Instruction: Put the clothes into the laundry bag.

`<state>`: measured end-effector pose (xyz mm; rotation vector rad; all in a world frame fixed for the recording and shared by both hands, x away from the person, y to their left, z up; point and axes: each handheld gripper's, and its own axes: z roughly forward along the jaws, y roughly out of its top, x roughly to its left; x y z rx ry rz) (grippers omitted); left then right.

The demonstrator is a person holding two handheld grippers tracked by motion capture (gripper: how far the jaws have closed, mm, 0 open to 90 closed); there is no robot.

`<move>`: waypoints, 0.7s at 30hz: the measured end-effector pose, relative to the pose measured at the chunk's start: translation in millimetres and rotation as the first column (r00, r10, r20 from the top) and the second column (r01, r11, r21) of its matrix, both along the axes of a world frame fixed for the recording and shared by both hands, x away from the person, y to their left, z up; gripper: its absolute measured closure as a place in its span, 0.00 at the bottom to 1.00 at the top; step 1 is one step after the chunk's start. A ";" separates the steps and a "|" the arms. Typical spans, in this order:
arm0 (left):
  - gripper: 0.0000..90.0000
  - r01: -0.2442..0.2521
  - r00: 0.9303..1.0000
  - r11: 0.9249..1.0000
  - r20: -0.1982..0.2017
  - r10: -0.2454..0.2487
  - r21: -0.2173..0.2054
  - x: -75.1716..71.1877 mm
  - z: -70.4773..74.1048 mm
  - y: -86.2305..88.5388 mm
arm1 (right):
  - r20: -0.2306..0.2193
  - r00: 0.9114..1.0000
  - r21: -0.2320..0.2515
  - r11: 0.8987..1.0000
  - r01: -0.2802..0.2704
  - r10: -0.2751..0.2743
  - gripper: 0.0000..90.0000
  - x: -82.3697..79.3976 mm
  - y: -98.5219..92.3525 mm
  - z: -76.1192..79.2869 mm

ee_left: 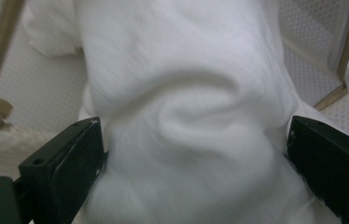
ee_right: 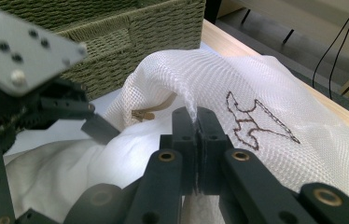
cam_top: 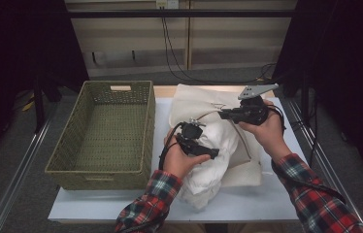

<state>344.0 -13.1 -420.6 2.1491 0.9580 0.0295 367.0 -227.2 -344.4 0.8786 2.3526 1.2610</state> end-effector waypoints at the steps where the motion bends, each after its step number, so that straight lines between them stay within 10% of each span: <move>1: 0.05 -0.001 1.000 1.000 -0.002 0.001 0.000 -1.0 -3.8 0.0 | 0.001 1.000 0.000 1.000 -0.003 0.003 0.98 0.4 0.3 -0.2; 13: 0.15 -0.005 0.998 1.000 -0.058 0.006 0.012 -5.8 -29.9 -7.4 | -0.001 1.000 -0.004 1.000 -0.001 0.001 0.98 0.9 -3.2 -0.3; 21: 0.59 0.012 0.998 0.999 -0.060 -0.009 0.033 -11.3 -32.5 -10.6 | 0.000 1.000 -0.002 1.000 0.009 -0.009 0.98 -0.8 -7.7 1.2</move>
